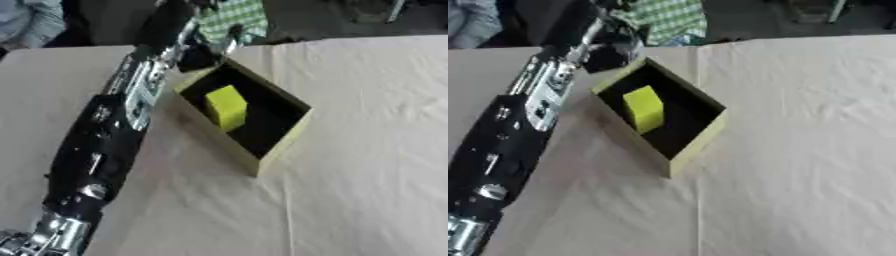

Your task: Pick up objects on the table and place them in the box.

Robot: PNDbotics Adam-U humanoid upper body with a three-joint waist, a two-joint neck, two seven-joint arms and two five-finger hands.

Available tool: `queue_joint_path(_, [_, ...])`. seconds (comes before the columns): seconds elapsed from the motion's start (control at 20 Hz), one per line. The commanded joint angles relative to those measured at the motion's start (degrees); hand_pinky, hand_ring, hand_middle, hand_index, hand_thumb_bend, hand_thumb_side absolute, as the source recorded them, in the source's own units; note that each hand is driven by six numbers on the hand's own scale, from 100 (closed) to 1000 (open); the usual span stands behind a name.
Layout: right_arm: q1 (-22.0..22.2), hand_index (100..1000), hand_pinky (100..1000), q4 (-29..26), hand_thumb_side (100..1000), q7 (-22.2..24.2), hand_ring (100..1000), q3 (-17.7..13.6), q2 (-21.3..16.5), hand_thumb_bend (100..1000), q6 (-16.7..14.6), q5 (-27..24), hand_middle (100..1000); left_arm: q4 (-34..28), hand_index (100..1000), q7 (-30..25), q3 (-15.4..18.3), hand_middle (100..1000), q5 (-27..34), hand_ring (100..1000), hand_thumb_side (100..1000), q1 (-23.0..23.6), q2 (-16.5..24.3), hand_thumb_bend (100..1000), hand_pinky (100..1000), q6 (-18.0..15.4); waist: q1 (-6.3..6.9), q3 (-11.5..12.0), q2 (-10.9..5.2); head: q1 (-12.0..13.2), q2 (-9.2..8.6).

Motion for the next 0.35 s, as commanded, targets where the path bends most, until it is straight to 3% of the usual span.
queue_joint_path(0.05, [-0.53, 806, 740, -0.97, 635, -0.41, 725, -0.77, -1.44, 100, -0.13, 0.14, 496, -8.55, 752, 7.3, 2.16, 541, 12.03, 608, 781, 0.9, 4.6, 100, 673, 3.12, 0.23, 0.41, -1.88, -0.99, 1.07])
queue_joint_path(0.35, [0.06, 806, 739, -0.97, 636, -0.94, 724, -1.2, -1.8, 100, -0.3, 0.42, 496, -22.8, 727, 12.25, 5.44, 503, 29.15, 557, 767, 8.53, 9.53, 100, 616, 6.36, -0.3, 1.79, -2.43, -2.15, 1.68])
